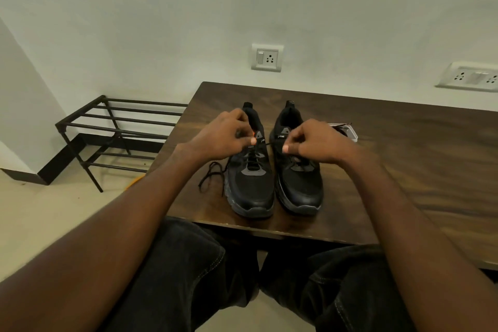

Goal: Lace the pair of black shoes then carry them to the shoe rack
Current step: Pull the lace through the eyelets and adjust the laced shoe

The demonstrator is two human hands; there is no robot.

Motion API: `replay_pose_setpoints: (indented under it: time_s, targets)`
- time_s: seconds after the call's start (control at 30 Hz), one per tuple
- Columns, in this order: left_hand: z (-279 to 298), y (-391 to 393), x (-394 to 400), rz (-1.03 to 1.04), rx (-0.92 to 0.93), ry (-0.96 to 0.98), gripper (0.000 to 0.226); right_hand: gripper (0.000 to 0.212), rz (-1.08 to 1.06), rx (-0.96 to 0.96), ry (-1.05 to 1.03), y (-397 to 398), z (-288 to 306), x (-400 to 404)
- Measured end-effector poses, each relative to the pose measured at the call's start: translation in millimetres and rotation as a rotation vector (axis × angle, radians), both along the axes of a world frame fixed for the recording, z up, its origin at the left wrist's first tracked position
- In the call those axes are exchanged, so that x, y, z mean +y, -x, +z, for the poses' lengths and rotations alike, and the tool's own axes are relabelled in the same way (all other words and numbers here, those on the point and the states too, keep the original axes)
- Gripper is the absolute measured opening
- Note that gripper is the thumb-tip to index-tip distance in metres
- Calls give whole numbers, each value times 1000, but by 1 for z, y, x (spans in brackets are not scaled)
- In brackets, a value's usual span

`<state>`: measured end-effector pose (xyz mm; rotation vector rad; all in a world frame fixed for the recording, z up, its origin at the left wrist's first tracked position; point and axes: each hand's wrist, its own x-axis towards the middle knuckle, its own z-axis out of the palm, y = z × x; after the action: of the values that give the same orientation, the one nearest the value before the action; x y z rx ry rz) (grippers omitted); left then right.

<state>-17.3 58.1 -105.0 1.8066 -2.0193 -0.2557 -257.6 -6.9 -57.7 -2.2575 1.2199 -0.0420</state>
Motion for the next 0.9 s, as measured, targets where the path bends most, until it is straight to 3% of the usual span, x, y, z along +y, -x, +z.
replay_pose_setpoints:
  time_s: [0.07, 0.2, 0.33, 0.43, 0.57, 0.73, 0.83, 0.9]
  targets:
    - [3, 7, 9, 14, -138, -27, 15, 20, 47, 14, -65, 9, -2, 3]
    - [5, 22, 17, 65, -251, 17, 20, 19, 30, -13, 88, 7, -11, 6]
    - [4, 36, 15, 116, -187, 35, 10, 82, 159, 44, 258, -15, -19, 11]
    - [5, 40, 13, 150, -148, 26, 7, 106, 245, 150, 322, -33, -29, 12]
    - [7, 38, 15, 188, 9, -45, 20, 114, 264, 224, 336, -42, -37, 8]
    - [12, 13, 24, 148, 381, -187, 12, 114, 219, 227, 327, -40, -34, 6]
    - [5, 15, 23, 165, 291, -116, 10, 115, 196, 217, 308, -42, -33, 10]
    - [5, 25, 21, 127, 138, -40, 11, 116, 182, 222, 313, -44, -32, 12]
